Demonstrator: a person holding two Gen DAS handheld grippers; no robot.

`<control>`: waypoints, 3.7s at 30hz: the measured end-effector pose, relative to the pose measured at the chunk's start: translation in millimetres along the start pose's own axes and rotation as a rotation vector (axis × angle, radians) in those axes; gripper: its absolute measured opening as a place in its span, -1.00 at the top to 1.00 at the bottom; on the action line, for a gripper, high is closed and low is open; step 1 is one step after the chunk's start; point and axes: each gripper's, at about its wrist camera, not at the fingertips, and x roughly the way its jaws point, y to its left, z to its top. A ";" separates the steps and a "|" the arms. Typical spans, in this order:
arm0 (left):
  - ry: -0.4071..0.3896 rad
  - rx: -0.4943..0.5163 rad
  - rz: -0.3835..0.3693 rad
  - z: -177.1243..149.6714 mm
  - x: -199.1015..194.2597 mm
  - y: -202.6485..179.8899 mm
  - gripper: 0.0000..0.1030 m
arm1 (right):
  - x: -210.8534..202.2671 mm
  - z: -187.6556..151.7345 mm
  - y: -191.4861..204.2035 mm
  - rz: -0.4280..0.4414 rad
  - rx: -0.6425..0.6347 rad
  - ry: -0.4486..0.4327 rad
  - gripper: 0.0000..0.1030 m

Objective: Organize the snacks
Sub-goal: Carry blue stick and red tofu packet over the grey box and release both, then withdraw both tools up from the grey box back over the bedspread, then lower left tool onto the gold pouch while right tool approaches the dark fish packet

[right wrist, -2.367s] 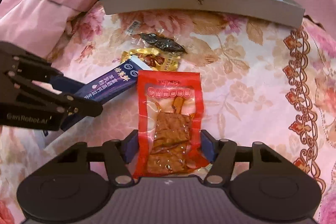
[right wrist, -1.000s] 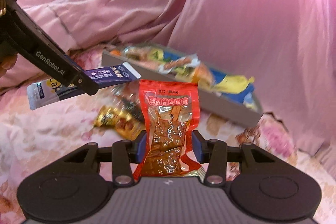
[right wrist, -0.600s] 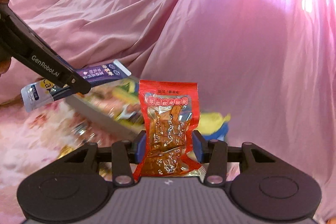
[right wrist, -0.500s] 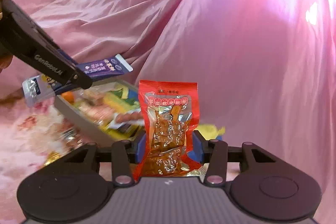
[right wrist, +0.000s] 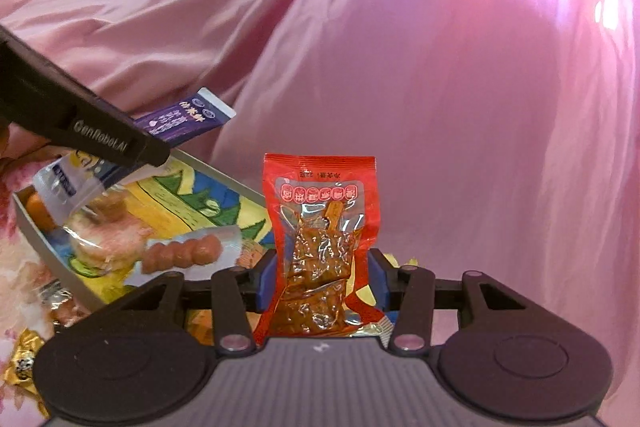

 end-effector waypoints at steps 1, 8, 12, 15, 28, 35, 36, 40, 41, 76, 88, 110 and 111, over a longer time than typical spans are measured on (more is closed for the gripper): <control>0.002 0.001 -0.006 -2.4 0.9 -1.4 0.34 | 2.6 -1.2 0.3 0.001 0.002 0.006 0.00; 0.022 0.009 -0.007 -8.6 13.5 -4.1 0.33 | 11.3 -9.9 -1.8 0.006 0.028 0.031 -0.03; 0.053 -0.011 -0.010 -12.6 18.4 -2.1 0.21 | 15.0 -12.5 -0.6 0.006 0.038 0.048 -0.08; 0.042 -0.042 0.013 -14.9 15.7 0.8 -0.43 | 17.0 -13.4 0.0 0.007 0.046 0.052 -0.24; -0.070 -0.093 0.043 -4.2 -35.5 10.3 -0.95 | -17.6 -5.2 -11.8 -0.013 0.113 -0.030 -0.89; -0.080 -0.082 0.048 -7.8 -72.9 22.1 -0.98 | -54.2 0.1 -21.9 0.035 0.207 -0.059 -0.99; -0.085 -0.079 0.049 -9.0 -79.2 24.1 -0.98 | -59.2 0.4 -22.8 0.037 0.220 -0.062 -0.99; -0.103 -0.089 0.081 -17.4 -105.7 33.2 -0.98 | -81.2 0.5 -21.9 0.048 0.253 -0.084 -0.99; -0.112 -0.096 0.091 -20.3 -112.3 35.6 -0.98 | -87.2 0.1 -21.3 0.049 0.259 -0.090 -0.99; 0.236 -0.017 0.014 -152.6 -169.1 48.9 -0.98 | -173.8 -85.6 41.6 0.183 0.258 0.124 -1.00; 0.271 0.013 -0.022 -160.1 -160.3 38.8 -0.98 | -164.5 -109.1 52.1 0.213 0.286 0.241 -1.00; 0.318 0.040 -0.042 -168.4 -119.3 39.9 -0.98 | -133.4 -121.0 56.9 0.240 0.310 0.328 -1.00; 0.316 0.043 -0.045 -167.8 -116.3 40.2 -0.98 | -131.8 -122.3 56.9 0.240 0.312 0.331 -1.00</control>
